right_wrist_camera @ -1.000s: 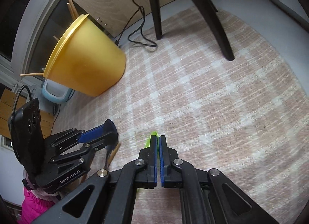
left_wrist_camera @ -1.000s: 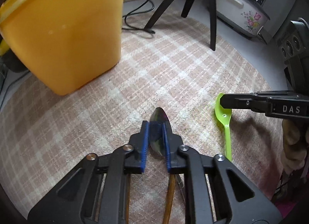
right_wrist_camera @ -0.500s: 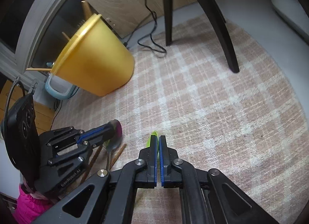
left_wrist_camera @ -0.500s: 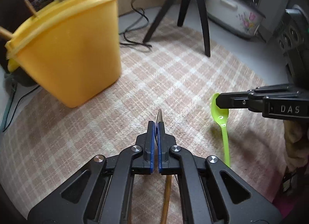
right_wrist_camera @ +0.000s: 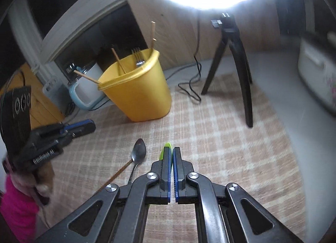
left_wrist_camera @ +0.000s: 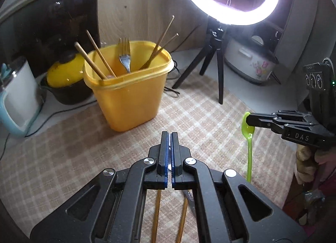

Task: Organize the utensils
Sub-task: 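Lift the steel spoon in the left gripper toward the yellow container while the right carries the green spoon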

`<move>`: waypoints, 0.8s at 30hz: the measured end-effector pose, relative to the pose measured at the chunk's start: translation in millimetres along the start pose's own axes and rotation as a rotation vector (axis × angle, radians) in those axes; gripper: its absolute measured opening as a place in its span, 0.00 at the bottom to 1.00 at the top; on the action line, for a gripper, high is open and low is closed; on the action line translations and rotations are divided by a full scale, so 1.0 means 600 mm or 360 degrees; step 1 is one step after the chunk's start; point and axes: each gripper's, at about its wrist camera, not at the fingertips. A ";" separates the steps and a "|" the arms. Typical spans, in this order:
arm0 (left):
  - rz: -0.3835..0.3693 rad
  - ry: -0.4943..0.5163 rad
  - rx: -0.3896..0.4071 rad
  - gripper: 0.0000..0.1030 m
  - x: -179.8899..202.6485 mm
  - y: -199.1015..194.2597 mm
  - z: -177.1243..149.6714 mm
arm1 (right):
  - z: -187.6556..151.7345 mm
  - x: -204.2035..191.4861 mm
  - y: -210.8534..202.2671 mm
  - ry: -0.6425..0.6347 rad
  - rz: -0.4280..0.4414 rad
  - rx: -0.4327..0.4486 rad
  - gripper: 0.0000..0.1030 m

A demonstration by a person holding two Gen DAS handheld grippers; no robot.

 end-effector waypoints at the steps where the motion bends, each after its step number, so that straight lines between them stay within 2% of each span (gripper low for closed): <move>1: -0.0013 0.0000 -0.0044 0.00 -0.002 0.010 -0.001 | 0.001 -0.001 0.001 -0.0002 0.0001 -0.0002 0.00; 3: -0.0014 -0.0047 -0.0129 0.01 -0.010 0.036 -0.008 | 0.002 0.000 0.004 0.0016 0.0014 -0.0013 0.00; 4: -0.0041 -0.0063 -0.0187 0.09 -0.013 0.054 -0.011 | 0.001 0.001 0.003 0.0022 0.0019 -0.0016 0.00; 5: -0.0034 -0.0072 -0.0242 0.23 -0.016 0.075 -0.015 | -0.001 0.003 0.005 0.0033 0.0025 -0.0025 0.00; 7: 0.0046 -0.0037 -0.0324 0.42 -0.017 0.113 -0.024 | -0.008 0.010 0.010 0.0065 0.0040 -0.0052 0.00; 8: 0.0073 -0.0034 -0.0358 0.43 -0.018 0.129 -0.029 | -0.011 0.014 0.013 0.0077 0.0048 -0.0066 0.00; 11: 0.0093 -0.0028 -0.0419 0.43 -0.023 0.167 -0.040 | -0.023 0.025 0.015 0.0103 0.0046 -0.0098 0.00; 16: 0.0139 0.0021 -0.0442 0.43 -0.020 0.197 -0.047 | -0.036 0.046 0.014 0.0144 0.0031 -0.0117 0.00; 19: 0.0134 0.0071 -0.0426 0.18 -0.010 0.199 -0.048 | -0.041 0.053 0.014 0.0160 0.0023 -0.0126 0.00; 20: 0.0137 0.0075 -0.0414 0.13 -0.006 0.200 -0.046 | -0.043 0.056 0.015 0.0167 0.0018 -0.0129 0.00; 24: 0.0131 0.0113 -0.0384 0.04 0.003 0.194 -0.036 | -0.044 0.062 0.020 0.0174 0.0006 -0.0137 0.00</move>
Point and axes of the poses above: each gripper's, at about its wrist camera, not at the fingertips, and y roughly the way its jaws point, x to its right, z to its top, and after that the axes turned 7 degrees about -z, right-handed
